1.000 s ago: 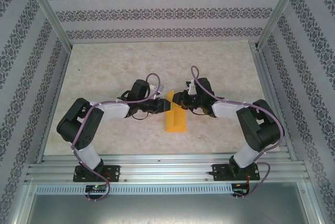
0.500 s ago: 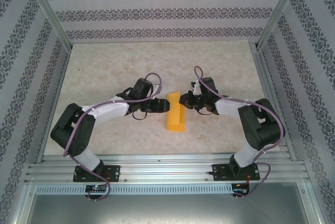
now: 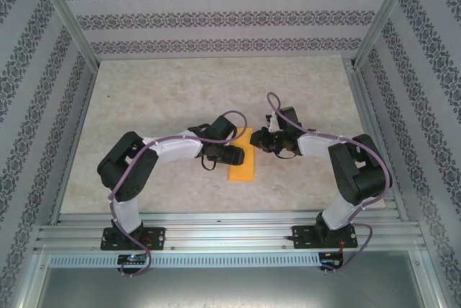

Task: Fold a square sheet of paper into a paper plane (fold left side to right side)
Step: First fold in half a square sheet of paper at the center of the table.

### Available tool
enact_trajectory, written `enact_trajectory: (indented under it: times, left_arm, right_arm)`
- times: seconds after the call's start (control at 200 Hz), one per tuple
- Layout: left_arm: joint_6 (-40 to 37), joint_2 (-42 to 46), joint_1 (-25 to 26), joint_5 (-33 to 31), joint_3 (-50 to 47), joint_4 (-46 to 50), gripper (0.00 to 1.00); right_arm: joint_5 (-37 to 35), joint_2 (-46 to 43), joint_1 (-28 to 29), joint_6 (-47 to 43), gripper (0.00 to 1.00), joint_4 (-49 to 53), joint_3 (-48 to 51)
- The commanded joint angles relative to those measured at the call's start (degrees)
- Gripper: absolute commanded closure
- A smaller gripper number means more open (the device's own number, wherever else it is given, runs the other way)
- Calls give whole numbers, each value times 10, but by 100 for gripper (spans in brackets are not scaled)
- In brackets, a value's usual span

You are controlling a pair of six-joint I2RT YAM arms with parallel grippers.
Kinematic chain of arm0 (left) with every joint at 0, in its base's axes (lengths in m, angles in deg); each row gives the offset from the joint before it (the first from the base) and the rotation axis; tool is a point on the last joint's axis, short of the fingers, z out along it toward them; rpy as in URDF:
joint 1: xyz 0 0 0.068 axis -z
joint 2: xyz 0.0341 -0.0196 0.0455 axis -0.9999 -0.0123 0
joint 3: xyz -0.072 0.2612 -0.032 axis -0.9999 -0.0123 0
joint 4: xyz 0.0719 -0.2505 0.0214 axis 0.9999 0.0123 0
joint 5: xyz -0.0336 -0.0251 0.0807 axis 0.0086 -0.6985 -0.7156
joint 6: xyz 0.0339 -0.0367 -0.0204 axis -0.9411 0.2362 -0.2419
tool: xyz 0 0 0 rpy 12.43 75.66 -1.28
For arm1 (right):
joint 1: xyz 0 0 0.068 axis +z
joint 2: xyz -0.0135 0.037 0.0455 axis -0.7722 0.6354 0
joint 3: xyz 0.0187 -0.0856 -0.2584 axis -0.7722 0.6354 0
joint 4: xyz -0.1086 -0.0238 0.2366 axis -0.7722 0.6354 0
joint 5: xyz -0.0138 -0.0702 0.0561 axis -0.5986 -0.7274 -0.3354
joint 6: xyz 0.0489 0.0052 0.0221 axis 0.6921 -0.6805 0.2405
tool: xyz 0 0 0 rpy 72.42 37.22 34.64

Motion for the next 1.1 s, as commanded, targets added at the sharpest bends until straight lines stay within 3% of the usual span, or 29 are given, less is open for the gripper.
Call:
enact_trajectory:
  times: [0.0, 0.16, 1.094]
  left_arm:
    - [-11, -10, 10, -21, 14, 27, 27]
    - [-16, -17, 14, -13, 20, 27, 27]
    - [-35, -74, 35, 2, 70, 62, 26]
  right_arm:
    - [-17, -25, -19, -26, 72, 18, 6]
    - [-45, -59, -41, -55, 67, 64, 15]
    - [-36, -78, -50, -54, 68, 73, 48]
